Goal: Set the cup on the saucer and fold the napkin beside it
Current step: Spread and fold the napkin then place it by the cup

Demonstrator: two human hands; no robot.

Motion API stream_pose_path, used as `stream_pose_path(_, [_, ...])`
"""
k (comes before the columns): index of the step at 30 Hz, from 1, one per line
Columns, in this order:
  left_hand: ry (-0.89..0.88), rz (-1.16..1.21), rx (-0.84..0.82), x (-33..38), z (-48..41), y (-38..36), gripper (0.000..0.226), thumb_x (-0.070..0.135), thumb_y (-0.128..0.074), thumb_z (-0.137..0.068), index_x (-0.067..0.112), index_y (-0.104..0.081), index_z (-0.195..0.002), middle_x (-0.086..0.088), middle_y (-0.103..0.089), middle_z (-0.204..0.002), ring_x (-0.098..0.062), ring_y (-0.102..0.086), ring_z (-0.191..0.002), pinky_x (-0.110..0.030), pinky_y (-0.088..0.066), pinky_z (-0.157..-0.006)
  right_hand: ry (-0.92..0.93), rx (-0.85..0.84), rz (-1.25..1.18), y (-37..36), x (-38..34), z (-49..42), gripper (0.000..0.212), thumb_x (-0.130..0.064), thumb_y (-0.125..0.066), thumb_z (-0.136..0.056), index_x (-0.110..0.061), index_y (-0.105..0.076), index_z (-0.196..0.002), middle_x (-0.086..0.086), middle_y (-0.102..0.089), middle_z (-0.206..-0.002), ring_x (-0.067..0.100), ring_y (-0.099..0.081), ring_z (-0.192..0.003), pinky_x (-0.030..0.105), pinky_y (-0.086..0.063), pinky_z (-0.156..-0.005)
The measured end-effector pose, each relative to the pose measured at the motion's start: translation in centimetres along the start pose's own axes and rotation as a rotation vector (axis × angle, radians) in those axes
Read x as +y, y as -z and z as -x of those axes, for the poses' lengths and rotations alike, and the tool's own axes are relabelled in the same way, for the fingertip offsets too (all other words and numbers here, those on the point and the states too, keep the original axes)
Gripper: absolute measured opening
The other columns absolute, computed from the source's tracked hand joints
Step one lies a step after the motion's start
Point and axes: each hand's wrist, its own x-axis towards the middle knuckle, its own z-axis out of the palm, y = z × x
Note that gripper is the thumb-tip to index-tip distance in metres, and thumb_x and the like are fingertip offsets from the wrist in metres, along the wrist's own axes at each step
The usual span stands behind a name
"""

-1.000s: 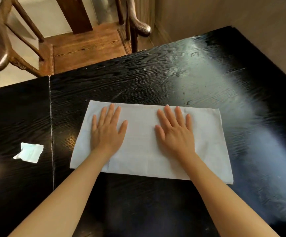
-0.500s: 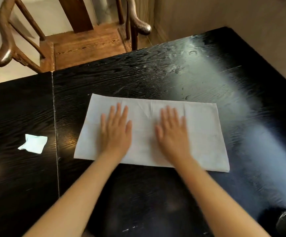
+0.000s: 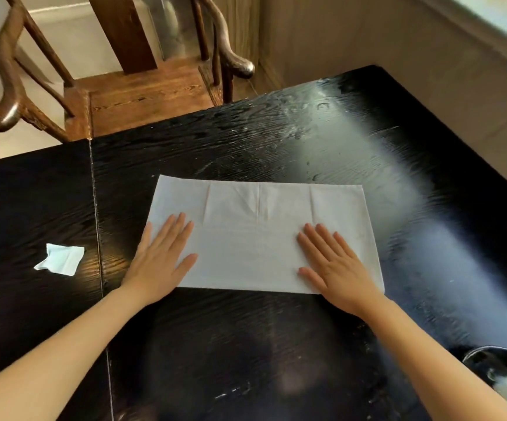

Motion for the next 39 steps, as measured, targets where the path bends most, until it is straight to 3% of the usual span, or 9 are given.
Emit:
stream_pose_path(7, [-0.418,-0.311,-0.068,-4.3,1.9,0.5,0.073,0.061,-0.012,-0.093,0.019,0.004,-0.15,0.0,0.012,-0.158,-0.019,0.007,-0.145,-0.042,0.007,-0.113,0.243,-0.023,0.23,2.1,4.2,2.8,0.072,-0.058,-0.021,-0.092,-0.008,-0.037,-0.141,0.009,-0.041,-0.146,0.028,-0.041,-0.132,0.04,-0.034,-0.11])
stream_pose_path(13, [-0.498,-0.455,0.057,-3.3,2.0,2.7,0.05,0.043,-0.036,-0.094,0.009,-0.045,-0.131,-0.015,-0.051,-0.136,-0.024,-0.025,-0.139,-0.036,-0.027,-0.111,0.289,0.145,0.28,2.0,3.5,5.0,0.049,-0.009,-0.046,-0.073,0.004,-0.062,-0.118,0.021,-0.063,-0.121,0.037,-0.063,-0.108,0.042,-0.057,-0.081])
stream_pose_path(15, [-0.493,-0.471,0.067,-2.8,2.3,2.5,0.064,0.032,-0.061,-0.081,0.005,-0.042,-0.135,-0.021,-0.023,-0.149,-0.026,-0.032,-0.133,-0.035,-0.016,-0.113,0.198,0.16,0.206,1.8,3.3,5.1,0.06,-0.001,-0.069,-0.055,0.003,-0.064,-0.114,0.019,-0.065,-0.12,0.034,-0.064,-0.107,0.038,-0.055,-0.082])
stream_pose_path(18, [-0.506,-0.486,0.03,-2.7,3.2,2.9,0.073,0.024,-0.048,-0.091,0.011,-0.001,-0.146,-0.01,0.019,-0.149,-0.023,-0.002,-0.143,-0.032,0.008,-0.113,0.044,0.195,0.006,1.7,2.8,5.3,0.058,0.002,-0.077,-0.047,-0.002,-0.065,-0.104,0.014,-0.066,-0.118,0.029,-0.067,-0.105,0.033,-0.057,-0.074])
stream_pose_path(21, [-0.41,-0.28,0.016,-3.5,3.2,2.9,0.085,0.012,-0.082,-0.058,0.01,-0.045,-0.134,-0.013,-0.05,-0.138,-0.024,-0.054,-0.123,-0.027,-0.036,-0.103,-0.045,0.223,-0.185,1.9,3.1,5.4,0.037,-0.002,-0.066,-0.069,-0.008,-0.062,-0.105,0.004,-0.061,-0.128,0.024,-0.065,-0.106,0.035,-0.058,-0.072])
stream_pose_path(25, [-0.15,0.216,0.047,-4.0,3.5,3.1,0.047,0.007,-0.055,-0.089,0.017,-0.048,-0.134,0.002,-0.049,-0.139,-0.017,-0.049,-0.128,-0.017,-0.025,-0.109,-0.133,0.211,-0.519,3.0,5.4,5.1,0.012,-0.015,-0.064,-0.085,-0.017,-0.07,-0.096,-0.004,-0.072,-0.103,0.011,-0.067,-0.093,0.021,-0.048,-0.077])
stream_pose_path(30, [0.099,0.581,0.147,-4.2,2.7,6.2,0.024,0.017,-0.058,-0.09,0.041,-0.062,-0.088,0.028,-0.064,-0.087,-0.002,-0.06,-0.088,0.006,-0.033,-0.075,-0.371,0.051,-0.855,5.9,7.2,3.4,0.02,-0.021,-0.067,-0.084,-0.023,-0.065,-0.064,-0.002,-0.054,-0.061,0.002,-0.043,-0.057,0.018,-0.036,-0.056])
stream_pose_path(35, [0.296,0.847,0.265,-3.0,-0.6,7.0,0.026,0.026,-0.049,-0.095,0.014,-0.065,-0.111,-0.003,-0.062,-0.102,-0.019,-0.054,-0.099,-0.024,-0.04,-0.071,-0.603,0.29,-0.979,6.0,7.4,-0.2,0.032,-0.022,-0.062,-0.086,0.006,-0.058,-0.071,0.006,-0.046,-0.063,0.014,-0.04,-0.064,0.022,-0.034,-0.054])
stream_pose_path(39, [0.498,0.779,0.419,-2.3,-4.5,6.0,0.032,0.028,-0.04,-0.097,0.007,-0.063,-0.102,-0.017,-0.062,-0.104,-0.032,-0.054,-0.099,-0.033,-0.037,-0.075,-0.712,0.45,-0.757,5.9,5.9,-4.0,0.038,-0.018,-0.048,-0.091,-0.013,-0.032,-0.057,0.001,-0.038,-0.056,0.022,-0.039,-0.067,0.033,-0.019,-0.054])
